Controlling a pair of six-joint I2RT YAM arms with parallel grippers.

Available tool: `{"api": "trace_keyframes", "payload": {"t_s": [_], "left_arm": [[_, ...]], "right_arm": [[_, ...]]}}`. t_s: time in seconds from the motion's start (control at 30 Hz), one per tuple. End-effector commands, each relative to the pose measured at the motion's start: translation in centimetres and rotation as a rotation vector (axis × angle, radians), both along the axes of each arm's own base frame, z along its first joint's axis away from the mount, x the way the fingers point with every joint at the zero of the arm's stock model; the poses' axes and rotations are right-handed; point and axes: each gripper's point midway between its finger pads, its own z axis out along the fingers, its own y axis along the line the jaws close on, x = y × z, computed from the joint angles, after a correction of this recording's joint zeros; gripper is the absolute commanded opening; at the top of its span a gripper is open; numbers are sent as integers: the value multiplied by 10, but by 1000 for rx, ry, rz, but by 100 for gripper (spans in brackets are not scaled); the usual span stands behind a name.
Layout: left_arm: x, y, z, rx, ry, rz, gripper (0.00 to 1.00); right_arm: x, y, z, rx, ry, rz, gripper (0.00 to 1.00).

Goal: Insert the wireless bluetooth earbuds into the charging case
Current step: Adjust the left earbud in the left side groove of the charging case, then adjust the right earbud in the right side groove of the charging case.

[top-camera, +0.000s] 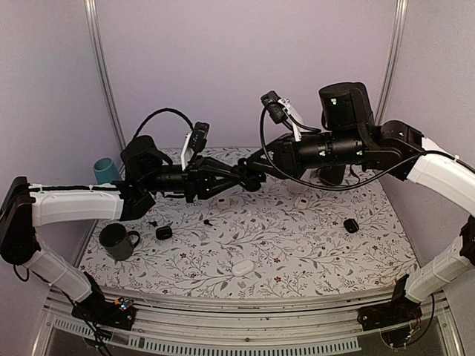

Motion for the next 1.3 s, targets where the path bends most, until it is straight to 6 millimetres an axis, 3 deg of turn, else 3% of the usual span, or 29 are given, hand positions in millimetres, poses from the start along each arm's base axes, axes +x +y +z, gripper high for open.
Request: {"api": "trace_keyframes", "payload": {"t_s": [0.0,0.23,0.43,1.27], "left_arm": [[1,2,1,-18,-21,12,0],[1,4,8,-32,-21,14,0],[1,6,12,-40,-23,20,0],[-4,8,24,-68,-44,1,0]], "right_arm": [[-4,-18,31,85,-45,-46,27],[-14,-14,2,12,22,12,22],[-11,-14,-24,-69,52,1,20],[1,-14,-52,-158,60,-46,4]]}}
